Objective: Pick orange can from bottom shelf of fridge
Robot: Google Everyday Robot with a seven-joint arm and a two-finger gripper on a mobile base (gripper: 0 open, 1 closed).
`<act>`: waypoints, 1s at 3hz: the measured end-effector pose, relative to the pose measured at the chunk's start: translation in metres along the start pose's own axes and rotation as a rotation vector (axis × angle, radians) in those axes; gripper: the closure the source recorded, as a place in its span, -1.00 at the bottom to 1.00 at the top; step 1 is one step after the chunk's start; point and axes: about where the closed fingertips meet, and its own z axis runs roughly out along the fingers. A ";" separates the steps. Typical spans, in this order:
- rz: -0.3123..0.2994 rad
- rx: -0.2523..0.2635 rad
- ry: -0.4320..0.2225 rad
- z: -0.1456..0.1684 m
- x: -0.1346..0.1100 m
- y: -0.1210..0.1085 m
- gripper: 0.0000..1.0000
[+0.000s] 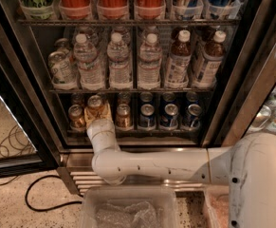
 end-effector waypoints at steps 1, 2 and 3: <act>-0.020 -0.025 0.004 -0.018 -0.002 -0.003 1.00; -0.015 -0.072 -0.015 -0.031 -0.003 -0.005 1.00; -0.010 -0.124 -0.044 -0.042 -0.008 -0.010 1.00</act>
Offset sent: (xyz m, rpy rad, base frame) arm -0.0460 -0.0194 0.0047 0.0007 -0.0375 0.1402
